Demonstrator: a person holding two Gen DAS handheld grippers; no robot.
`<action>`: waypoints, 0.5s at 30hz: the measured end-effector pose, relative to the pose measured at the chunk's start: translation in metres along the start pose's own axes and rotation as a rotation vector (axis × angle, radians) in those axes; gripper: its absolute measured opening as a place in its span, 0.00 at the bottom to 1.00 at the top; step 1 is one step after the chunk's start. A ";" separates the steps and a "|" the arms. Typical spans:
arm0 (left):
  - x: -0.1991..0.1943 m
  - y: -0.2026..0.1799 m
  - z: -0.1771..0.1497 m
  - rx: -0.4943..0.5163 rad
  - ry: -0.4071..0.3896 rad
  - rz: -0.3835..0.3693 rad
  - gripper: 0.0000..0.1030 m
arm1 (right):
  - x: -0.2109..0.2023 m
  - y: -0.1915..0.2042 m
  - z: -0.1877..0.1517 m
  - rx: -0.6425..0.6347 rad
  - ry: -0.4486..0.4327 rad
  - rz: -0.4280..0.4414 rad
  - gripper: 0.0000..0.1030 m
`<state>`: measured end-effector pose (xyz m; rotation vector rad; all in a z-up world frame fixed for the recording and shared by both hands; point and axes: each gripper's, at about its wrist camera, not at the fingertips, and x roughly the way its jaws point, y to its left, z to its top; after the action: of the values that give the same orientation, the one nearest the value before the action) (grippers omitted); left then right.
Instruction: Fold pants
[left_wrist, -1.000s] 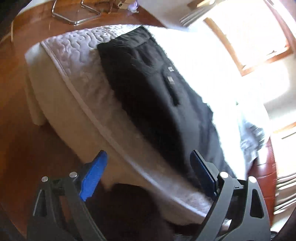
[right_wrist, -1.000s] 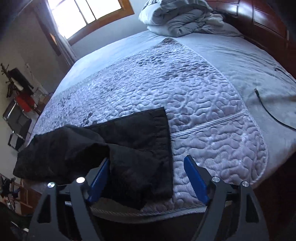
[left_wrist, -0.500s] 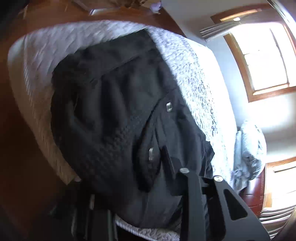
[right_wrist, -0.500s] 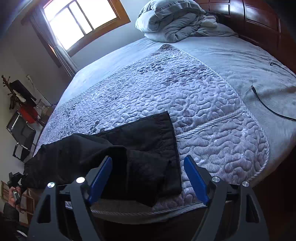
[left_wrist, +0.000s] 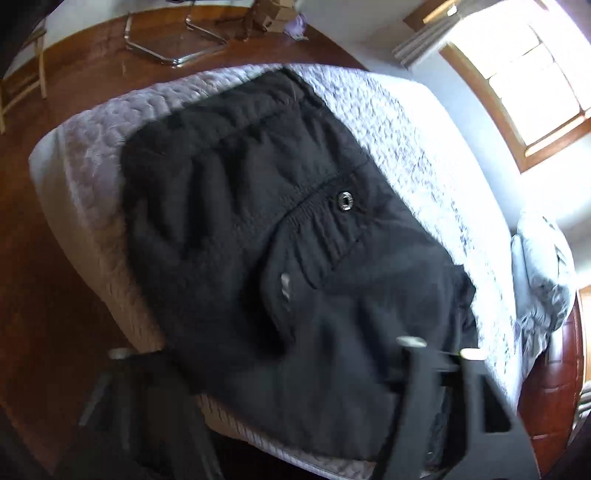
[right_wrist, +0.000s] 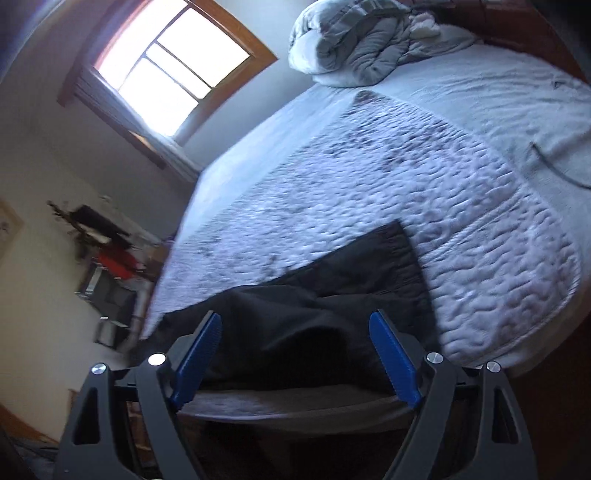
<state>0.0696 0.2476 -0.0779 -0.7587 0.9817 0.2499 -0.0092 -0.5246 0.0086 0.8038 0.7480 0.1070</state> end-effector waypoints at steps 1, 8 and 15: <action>-0.009 0.004 -0.005 -0.003 -0.014 0.028 0.83 | 0.003 0.005 -0.003 0.013 0.018 0.035 0.89; -0.070 -0.020 -0.056 0.025 -0.117 0.055 0.90 | 0.064 0.009 -0.027 0.205 0.194 0.134 0.89; -0.043 -0.065 -0.098 0.203 -0.009 -0.027 0.93 | 0.099 -0.058 -0.014 0.644 0.127 0.094 0.79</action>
<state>0.0150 0.1402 -0.0443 -0.5841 0.9712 0.1280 0.0447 -0.5216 -0.0940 1.4560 0.8766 -0.0026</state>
